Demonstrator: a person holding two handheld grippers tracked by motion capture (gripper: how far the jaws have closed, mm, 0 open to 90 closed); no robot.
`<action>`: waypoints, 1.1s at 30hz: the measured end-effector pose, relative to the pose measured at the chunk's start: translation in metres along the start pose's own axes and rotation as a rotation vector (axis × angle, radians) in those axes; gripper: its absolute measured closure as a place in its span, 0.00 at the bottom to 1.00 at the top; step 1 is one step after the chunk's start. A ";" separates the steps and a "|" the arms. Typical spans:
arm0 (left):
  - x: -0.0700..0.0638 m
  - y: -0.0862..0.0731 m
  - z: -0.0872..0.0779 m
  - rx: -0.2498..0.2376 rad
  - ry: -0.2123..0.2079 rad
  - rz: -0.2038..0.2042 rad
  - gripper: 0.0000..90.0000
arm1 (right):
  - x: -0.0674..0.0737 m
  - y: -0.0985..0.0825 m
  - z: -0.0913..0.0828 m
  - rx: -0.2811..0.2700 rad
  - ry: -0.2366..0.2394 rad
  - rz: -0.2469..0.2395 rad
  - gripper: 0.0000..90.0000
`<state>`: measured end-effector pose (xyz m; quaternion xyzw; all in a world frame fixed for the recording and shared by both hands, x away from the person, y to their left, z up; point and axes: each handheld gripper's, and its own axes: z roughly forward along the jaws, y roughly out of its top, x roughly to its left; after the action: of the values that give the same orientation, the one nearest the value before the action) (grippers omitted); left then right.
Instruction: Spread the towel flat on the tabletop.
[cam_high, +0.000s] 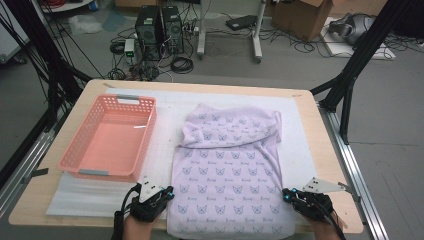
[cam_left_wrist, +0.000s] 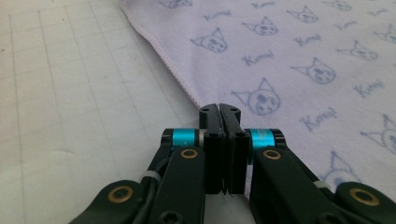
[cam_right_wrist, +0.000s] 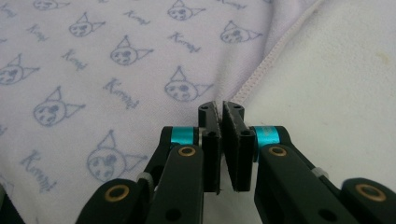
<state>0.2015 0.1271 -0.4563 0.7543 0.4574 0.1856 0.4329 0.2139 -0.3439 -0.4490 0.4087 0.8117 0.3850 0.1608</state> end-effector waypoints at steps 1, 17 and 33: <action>0.001 -0.001 -0.001 -0.001 -0.008 -0.005 0.98 | 0.000 -0.001 -0.001 0.000 0.002 0.001 0.95; 0.005 -0.002 -0.010 -0.013 -0.042 -0.021 0.97 | 0.001 -0.002 -0.002 -0.006 -0.003 -0.003 0.95; 0.000 -0.015 -0.038 -0.045 -0.056 -0.047 0.72 | 0.010 -0.011 -0.022 -0.010 0.033 0.008 0.74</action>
<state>0.1675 0.1483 -0.4477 0.7384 0.4584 0.1644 0.4665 0.1884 -0.3509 -0.4426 0.4048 0.8105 0.3965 0.1480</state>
